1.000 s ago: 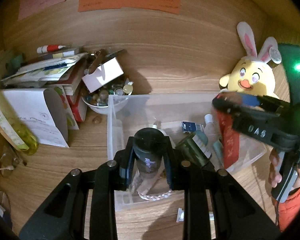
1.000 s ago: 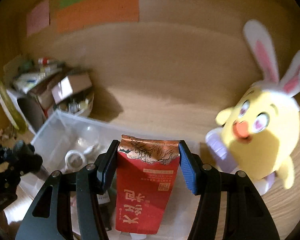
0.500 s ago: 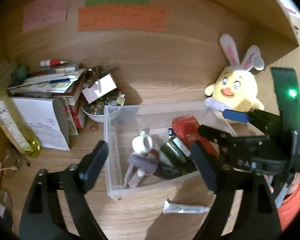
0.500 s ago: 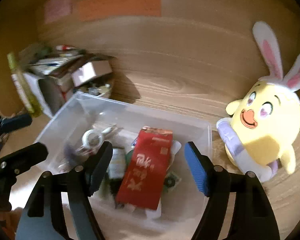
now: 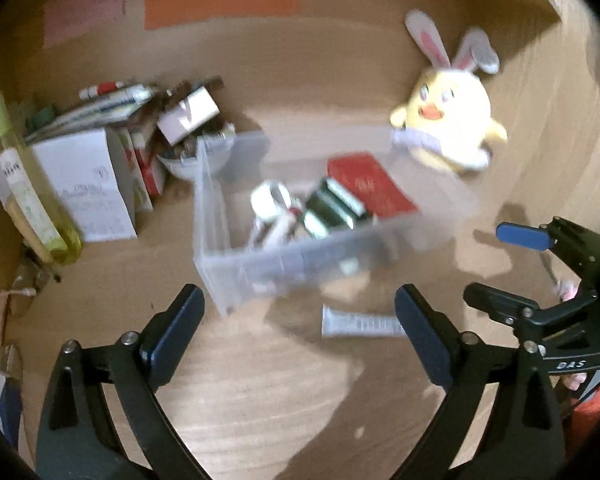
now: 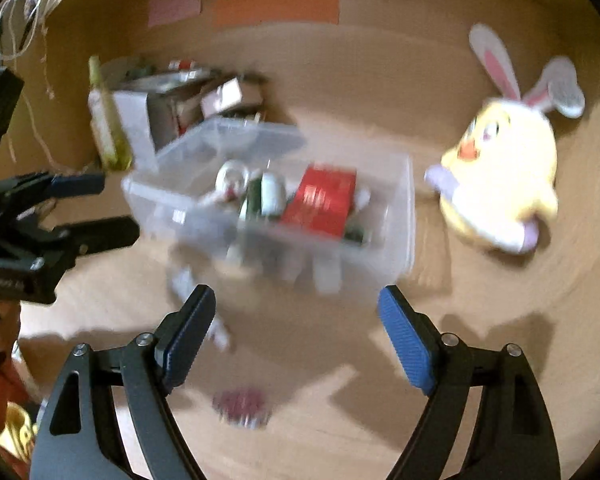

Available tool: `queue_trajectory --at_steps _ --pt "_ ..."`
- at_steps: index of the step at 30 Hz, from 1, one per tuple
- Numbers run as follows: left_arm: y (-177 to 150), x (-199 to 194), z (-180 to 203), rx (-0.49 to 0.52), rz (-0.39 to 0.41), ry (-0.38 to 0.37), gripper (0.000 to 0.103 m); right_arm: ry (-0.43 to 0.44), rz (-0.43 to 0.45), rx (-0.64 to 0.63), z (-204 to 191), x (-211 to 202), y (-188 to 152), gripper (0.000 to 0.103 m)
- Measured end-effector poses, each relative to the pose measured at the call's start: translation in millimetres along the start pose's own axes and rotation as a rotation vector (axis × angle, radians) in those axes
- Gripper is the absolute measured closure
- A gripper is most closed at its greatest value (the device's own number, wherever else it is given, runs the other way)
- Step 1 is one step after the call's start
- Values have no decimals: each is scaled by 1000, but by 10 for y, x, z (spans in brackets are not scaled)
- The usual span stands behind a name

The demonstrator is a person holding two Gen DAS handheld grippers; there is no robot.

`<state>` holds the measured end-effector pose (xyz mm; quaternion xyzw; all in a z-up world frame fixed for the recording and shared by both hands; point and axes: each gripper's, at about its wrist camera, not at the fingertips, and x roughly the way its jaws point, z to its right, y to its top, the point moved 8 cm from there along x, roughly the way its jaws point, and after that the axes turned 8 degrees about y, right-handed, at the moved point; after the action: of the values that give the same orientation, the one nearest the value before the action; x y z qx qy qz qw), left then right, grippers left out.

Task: Organize objects
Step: 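Carry the purple bottle and red packet into the clear bin and release both, then grasp the white ointment tube with the left tool while the right tool grasps the pink trinket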

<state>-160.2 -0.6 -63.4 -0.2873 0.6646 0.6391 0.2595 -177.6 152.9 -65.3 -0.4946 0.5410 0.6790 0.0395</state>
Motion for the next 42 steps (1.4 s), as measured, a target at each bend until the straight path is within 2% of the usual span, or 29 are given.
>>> queue_trajectory --at_steps 5,8,11,13,17,22,24,25,29,32,37,42 --pt "-282 187 147 63 -54 -17 6 63 -61 48 -81 100 -414 22" --pt "-344 279 254 102 -78 -46 6 86 -94 68 -123 161 -571 24" --pt "-283 344 346 151 -65 -35 8 95 -114 73 -162 195 -645 36" --pt "-253 377 413 186 -62 -53 11 85 -111 61 -181 191 -636 41" --pt "-230 512 583 297 -84 -61 22 64 -107 37 -210 198 -625 56" --pt "-234 588 720 374 -94 -88 25 59 -99 30 -213 205 -609 72" --pt "-267 632 784 397 -116 -104 34 58 -96 34 -199 210 -599 79" --pt "-258 622 798 393 -110 -113 37 57 -95 37 -197 216 -594 80" --pt "-286 586 830 370 -133 -160 67 65 -91 53 -178 226 -577 82" --pt "-295 570 796 339 -140 -154 86 76 -82 68 -169 213 -552 83" --pt "-328 534 692 271 -159 -143 86 69 -37 76 -143 117 -421 84" --pt "-295 342 528 202 -115 -122 87 64 8 83 -105 33 -256 84"
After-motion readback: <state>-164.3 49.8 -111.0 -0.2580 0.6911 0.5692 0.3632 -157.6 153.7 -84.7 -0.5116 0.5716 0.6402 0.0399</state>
